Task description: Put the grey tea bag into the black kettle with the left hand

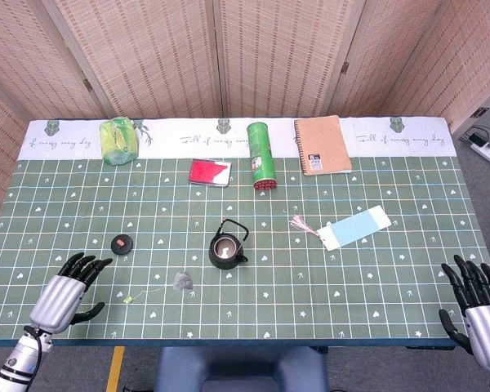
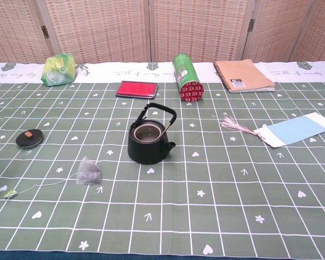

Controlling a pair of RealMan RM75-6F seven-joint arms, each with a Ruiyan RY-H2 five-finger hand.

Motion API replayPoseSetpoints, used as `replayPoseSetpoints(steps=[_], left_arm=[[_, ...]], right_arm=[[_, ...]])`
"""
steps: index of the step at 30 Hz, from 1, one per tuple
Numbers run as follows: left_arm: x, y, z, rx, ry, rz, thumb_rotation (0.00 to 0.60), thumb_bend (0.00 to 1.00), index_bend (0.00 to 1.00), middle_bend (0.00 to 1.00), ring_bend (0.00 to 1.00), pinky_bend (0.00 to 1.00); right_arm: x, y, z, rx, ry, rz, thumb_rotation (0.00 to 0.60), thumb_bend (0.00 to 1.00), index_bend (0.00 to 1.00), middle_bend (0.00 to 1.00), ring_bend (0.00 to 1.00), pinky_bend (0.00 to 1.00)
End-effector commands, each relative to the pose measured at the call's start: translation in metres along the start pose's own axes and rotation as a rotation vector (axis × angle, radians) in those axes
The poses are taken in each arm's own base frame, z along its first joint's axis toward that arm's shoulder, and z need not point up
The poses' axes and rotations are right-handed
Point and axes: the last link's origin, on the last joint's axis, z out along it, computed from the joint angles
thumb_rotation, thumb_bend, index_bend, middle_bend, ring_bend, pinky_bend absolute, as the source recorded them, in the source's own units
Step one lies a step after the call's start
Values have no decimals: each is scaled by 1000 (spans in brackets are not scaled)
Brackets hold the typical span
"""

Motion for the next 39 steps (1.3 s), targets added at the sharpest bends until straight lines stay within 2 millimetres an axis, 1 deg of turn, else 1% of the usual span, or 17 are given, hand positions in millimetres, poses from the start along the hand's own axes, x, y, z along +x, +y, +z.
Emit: replayPoseSetpoints(steps=[1, 6, 9, 11, 12, 13, 14, 15, 16, 19, 21, 23, 25, 28, 33, 36, 39], left_arm=[[-1, 0, -2, 4, -8, 6, 600, 229, 105, 188, 121, 92], [-3, 3, -4, -7, -25, 11, 600, 229, 102, 188, 121, 97], [-5, 6, -4, -29, -48, 8, 600, 230, 102, 202, 156, 170], [-4, 10, -2, -52, -60, 13, 600, 229, 110, 264, 235, 262], [-3, 12, 0, -57, -67, 13, 600, 229, 116, 320, 296, 341], [-2, 14, 2, -60, -80, 20, 600, 229, 122, 418, 390, 456], [-2, 14, 3, -57, -95, 29, 600, 229, 128, 486, 457, 530], [-1, 16, 4, -52, -110, 35, 600, 229, 144, 614, 584, 655], [0, 17, 5, -48, -118, 42, 600, 229, 161, 715, 687, 745], [-2, 19, 7, -32, -105, 85, 600, 229, 211, 932, 880, 905], [-9, 22, 7, -21, -82, 100, 600, 228, 250, 995, 962, 976], [-17, 24, 8, -12, -63, 96, 600, 228, 313, 1000, 999, 1000], [-27, 26, 8, -1, -83, 102, 600, 229, 357, 1000, 1000, 1000], [-38, 27, 12, 18, -129, 129, 600, 229, 395, 1000, 1000, 1000], [-46, 37, 18, 41, -152, 94, 600, 232, 399, 1000, 1000, 1000], [-53, 45, 18, 45, -169, 86, 600, 234, 427, 1000, 1000, 1000], [-59, 51, 19, 46, -175, 90, 600, 239, 426, 1000, 1000, 1000]], right_arm=[[-1, -2, 2, 5, -5, -1, 600, 411, 0, 0, 0, 0], [0, -3, 2, 12, -5, 2, 600, 411, 0, 0, 0, 0], [1, -2, 0, 11, 2, 3, 600, 411, 0, 0, 0, 0], [2, -2, -2, 11, 6, 3, 600, 411, 0, 0, 0, 0], [3, -2, -3, 13, 9, 4, 600, 411, 0, 0, 0, 0], [3, -3, -3, 16, 13, 3, 600, 411, 0, 0, 0, 0], [3, -3, -4, 17, 16, 3, 600, 411, 0, 0, 0, 0], [4, -4, -4, 19, 19, 4, 600, 412, 0, 0, 0, 0], [4, -4, -5, 19, 22, 3, 600, 411, 0, 0, 0, 0], [4, -4, -5, 15, 23, 4, 600, 412, 0, 0, 0, 0], [3, -4, -5, 16, 19, 3, 600, 411, 0, 0, 0, 0], [3, -3, -4, 17, 17, 4, 600, 410, 0, 0, 0, 0], [4, -3, -4, 16, 18, 7, 600, 411, 0, 0, 0, 0], [4, -2, -3, 16, 18, 9, 600, 411, 0, 0, 0, 0], [2, -2, -1, 16, 8, 6, 600, 411, 0, 0, 0, 0], [2, -3, -1, 21, 5, 5, 600, 412, 0, 0, 0, 0], [2, -4, -2, 25, 6, 6, 600, 412, 0, 0, 0, 0]])
